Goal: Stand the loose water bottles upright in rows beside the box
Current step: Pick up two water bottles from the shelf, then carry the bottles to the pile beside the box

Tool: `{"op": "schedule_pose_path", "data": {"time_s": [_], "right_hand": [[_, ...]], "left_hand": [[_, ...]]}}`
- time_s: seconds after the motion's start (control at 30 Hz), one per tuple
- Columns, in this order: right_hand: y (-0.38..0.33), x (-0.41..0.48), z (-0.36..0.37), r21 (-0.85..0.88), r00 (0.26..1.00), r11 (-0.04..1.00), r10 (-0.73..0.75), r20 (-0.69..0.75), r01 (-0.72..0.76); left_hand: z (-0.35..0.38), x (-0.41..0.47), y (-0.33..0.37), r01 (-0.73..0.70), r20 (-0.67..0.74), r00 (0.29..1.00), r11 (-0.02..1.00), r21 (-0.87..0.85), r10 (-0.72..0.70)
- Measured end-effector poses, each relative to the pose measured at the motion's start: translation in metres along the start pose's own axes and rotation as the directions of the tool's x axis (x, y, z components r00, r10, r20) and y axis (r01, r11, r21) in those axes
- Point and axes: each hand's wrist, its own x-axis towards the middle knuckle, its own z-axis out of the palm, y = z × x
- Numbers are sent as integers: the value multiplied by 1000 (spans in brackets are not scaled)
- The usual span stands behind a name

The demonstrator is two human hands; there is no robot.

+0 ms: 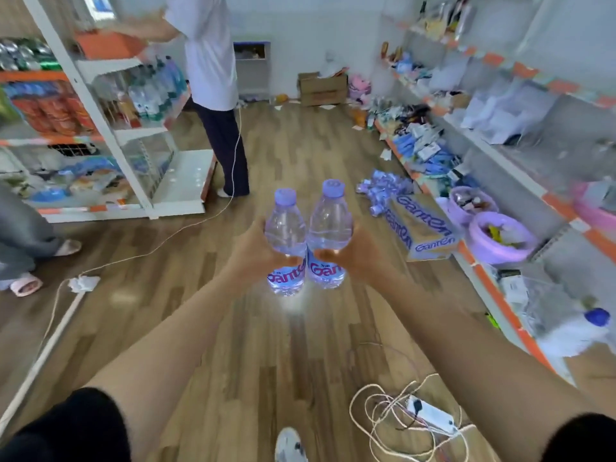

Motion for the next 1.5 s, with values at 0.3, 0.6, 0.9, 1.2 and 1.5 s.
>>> {"op": "schedule_pose_path", "data": {"time_s": [0.3,0.6,0.9,1.2,1.5], "right_hand": [[38,171,-31,309,989,948,117,-91,-83],[120,362,-78,55,953,973,229,-200,-222],[167,532,-111,183,937,946,300,-181,-267],[215,683,-123,156,775,903,424,-470,-400],[290,793,-144,157,622,730,658,-425,-665]], "left_hand": [[28,220,32,-58,183,981,998,-17,60],[89,441,52,-28,306,951,999,-47,41],[127,635,84,-76,404,911,996,-45,88],[177,823,102,-156,577,804,987,-32,146],[251,969,108,-250,723,677,967,46,141]]}}
